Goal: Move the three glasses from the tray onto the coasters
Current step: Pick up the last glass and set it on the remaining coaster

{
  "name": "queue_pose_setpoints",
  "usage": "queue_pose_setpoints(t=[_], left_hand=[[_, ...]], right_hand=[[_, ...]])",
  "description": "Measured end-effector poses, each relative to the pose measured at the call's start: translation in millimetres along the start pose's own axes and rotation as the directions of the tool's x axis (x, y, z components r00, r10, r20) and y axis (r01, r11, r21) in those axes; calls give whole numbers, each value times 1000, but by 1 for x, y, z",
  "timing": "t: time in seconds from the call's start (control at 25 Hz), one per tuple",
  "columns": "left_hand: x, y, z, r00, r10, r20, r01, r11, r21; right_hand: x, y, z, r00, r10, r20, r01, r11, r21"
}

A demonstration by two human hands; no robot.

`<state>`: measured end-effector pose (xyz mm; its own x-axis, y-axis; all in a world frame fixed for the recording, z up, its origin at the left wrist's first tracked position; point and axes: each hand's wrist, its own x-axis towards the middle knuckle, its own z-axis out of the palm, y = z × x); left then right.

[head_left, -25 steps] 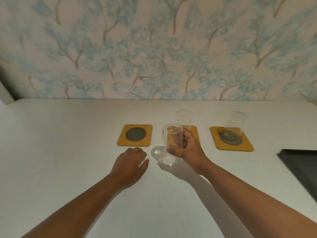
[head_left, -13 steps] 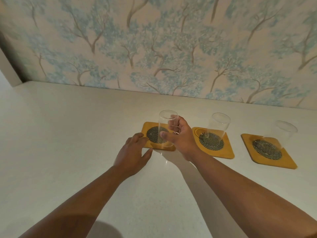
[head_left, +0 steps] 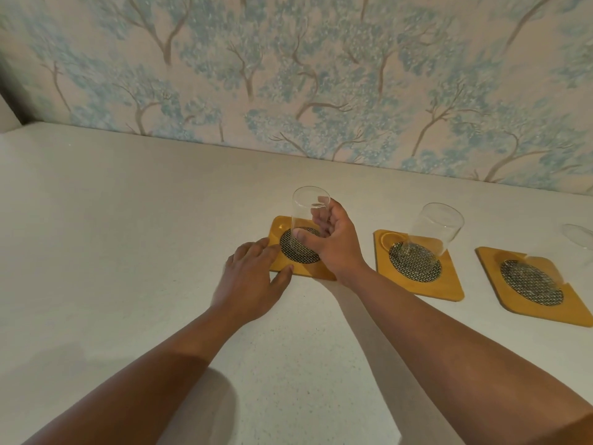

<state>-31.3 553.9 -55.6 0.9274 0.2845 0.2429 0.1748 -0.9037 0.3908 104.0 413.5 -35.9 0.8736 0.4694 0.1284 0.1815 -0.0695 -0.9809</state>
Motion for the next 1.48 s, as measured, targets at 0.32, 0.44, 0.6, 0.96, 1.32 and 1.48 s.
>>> queue_pose_setpoints(t=[0.32, 0.44, 0.6, 0.96, 1.32, 1.48], left_hand=[[0, 0, 1, 999, -32, 13, 32, 999, 14], [0, 1, 0, 999, -37, 17, 37, 999, 13], [0, 0, 1, 999, -45, 24, 44, 999, 19], [1, 0, 2, 999, -49, 21, 48, 999, 22], [1, 1, 2, 998, -63, 20, 62, 998, 32], [2, 3, 2, 998, -63, 19, 62, 997, 47]], right_hand=[[-14, 5, -1, 996, -88, -21, 75, 929, -362], [-13, 5, 1, 995, -99, -35, 78, 918, -388], [-14, 6, 0, 992, -118, -42, 92, 914, -396], [-13, 7, 2, 991, -125, -50, 95, 909, -406], [-14, 6, 2, 991, -120, -55, 89, 915, -394], [-12, 8, 2, 994, -90, -64, 58, 917, -394]])
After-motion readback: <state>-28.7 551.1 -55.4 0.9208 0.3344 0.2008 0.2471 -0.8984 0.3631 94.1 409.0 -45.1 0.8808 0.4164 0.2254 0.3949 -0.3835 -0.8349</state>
